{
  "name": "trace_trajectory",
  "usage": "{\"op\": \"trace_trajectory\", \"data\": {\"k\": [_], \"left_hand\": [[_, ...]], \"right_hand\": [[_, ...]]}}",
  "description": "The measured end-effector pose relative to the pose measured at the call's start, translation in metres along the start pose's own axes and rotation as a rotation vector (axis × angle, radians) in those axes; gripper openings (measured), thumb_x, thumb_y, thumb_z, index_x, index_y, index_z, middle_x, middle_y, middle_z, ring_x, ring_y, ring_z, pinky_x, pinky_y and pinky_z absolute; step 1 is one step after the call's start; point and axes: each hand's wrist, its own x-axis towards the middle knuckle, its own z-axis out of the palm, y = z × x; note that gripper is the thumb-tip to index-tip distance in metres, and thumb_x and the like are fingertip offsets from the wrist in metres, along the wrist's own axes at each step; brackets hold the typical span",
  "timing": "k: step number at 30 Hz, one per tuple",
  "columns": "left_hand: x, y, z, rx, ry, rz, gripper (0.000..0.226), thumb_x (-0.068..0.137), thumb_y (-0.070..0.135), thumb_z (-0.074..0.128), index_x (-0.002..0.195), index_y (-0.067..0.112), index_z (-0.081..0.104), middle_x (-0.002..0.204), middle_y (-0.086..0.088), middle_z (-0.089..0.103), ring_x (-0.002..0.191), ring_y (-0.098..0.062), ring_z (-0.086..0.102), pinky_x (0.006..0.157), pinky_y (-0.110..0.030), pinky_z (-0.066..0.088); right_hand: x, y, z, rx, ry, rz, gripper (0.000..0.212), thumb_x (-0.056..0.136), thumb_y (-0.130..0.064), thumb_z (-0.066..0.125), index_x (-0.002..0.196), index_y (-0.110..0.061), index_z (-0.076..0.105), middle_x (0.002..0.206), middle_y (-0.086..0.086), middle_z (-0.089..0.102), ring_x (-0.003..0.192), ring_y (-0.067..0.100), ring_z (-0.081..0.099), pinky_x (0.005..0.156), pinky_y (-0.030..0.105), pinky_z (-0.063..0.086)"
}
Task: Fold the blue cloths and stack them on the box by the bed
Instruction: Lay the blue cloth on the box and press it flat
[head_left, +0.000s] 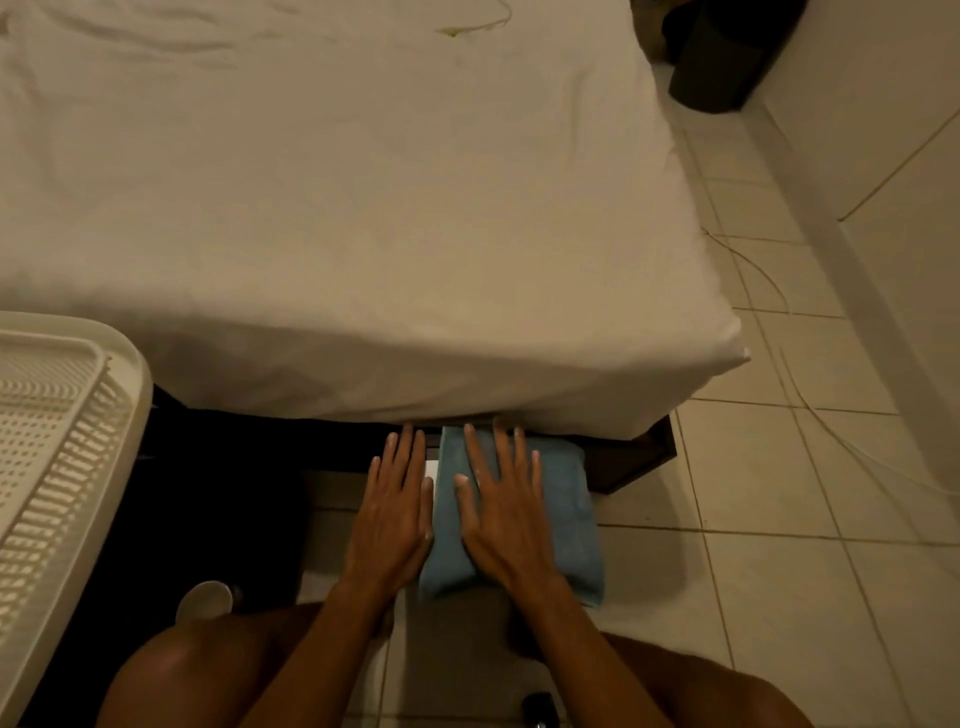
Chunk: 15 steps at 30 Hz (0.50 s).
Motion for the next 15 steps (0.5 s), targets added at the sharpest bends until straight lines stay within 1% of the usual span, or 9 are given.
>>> {"op": "trace_trajectory", "data": {"k": [2,5,8,10,12,14,15], "left_hand": [[-0.002,0.000,0.004,0.014,0.035,-0.004,0.057,0.102,0.037,0.010,0.156,0.019,0.001,0.164,0.002,-0.002,0.151,-0.008,-0.011,0.122,-0.024,-0.009],[-0.004,-0.002,0.007,0.056,0.058,0.007,0.056,0.104,0.033,0.016,0.157,0.015,0.008,0.165,-0.001,0.003,0.152,-0.012,-0.006,0.123,-0.030,-0.001],[-0.003,-0.002,0.006,0.115,0.046,0.021,0.058,0.103,0.034,0.016,0.156,0.012,0.008,0.165,-0.004,0.001,0.152,-0.015,-0.006,0.123,-0.033,-0.001],[0.000,-0.001,0.007,0.133,0.017,0.039,0.060,0.103,0.037,0.015,0.156,0.012,0.003,0.164,-0.004,-0.003,0.152,-0.015,-0.009,0.123,-0.034,-0.005],[0.004,0.001,0.008,0.140,0.010,0.065,0.060,0.103,0.037,0.015,0.156,0.012,0.003,0.164,-0.005,-0.002,0.152,-0.015,-0.008,0.123,-0.035,-0.005],[0.004,0.003,0.008,0.147,0.004,0.093,0.060,0.103,0.036,0.018,0.156,0.011,0.006,0.165,-0.006,0.002,0.152,-0.015,-0.004,0.123,-0.036,-0.001],[0.003,0.003,0.009,0.152,0.006,0.115,0.060,0.103,0.033,0.021,0.156,0.010,0.008,0.165,-0.006,0.005,0.153,-0.015,-0.002,0.124,-0.036,0.002]], "right_hand": [[0.001,0.012,-0.001,-0.002,-0.012,-0.018,0.062,0.102,-0.050,0.026,0.156,-0.041,-0.005,0.163,-0.009,-0.010,0.151,0.012,-0.016,0.122,0.037,-0.013],[0.007,0.034,-0.007,-0.050,-0.006,0.008,0.063,0.103,-0.051,0.026,0.155,-0.041,-0.007,0.165,-0.008,-0.011,0.152,0.012,-0.015,0.123,0.039,-0.010],[0.006,0.037,-0.008,-0.079,0.017,0.024,0.062,0.103,-0.049,0.025,0.157,-0.036,-0.004,0.165,-0.005,-0.010,0.153,0.015,-0.011,0.124,0.040,-0.006],[-0.005,0.026,-0.002,-0.047,0.008,0.006,0.061,0.103,-0.047,0.023,0.157,-0.034,-0.004,0.164,-0.004,-0.013,0.152,0.016,-0.015,0.125,0.042,-0.005],[-0.015,0.015,0.004,0.000,-0.024,-0.014,0.062,0.101,-0.050,0.019,0.157,-0.035,-0.005,0.165,-0.004,-0.017,0.151,0.015,-0.021,0.123,0.039,-0.011],[-0.008,0.011,0.004,0.019,-0.035,-0.014,0.063,0.101,-0.053,0.020,0.156,-0.038,-0.006,0.165,-0.005,-0.018,0.150,0.015,-0.024,0.121,0.037,-0.015],[0.000,0.010,0.003,0.007,-0.029,-0.021,0.063,0.101,-0.053,0.021,0.156,-0.039,-0.007,0.165,-0.005,-0.016,0.150,0.016,-0.023,0.121,0.038,-0.014]]}}
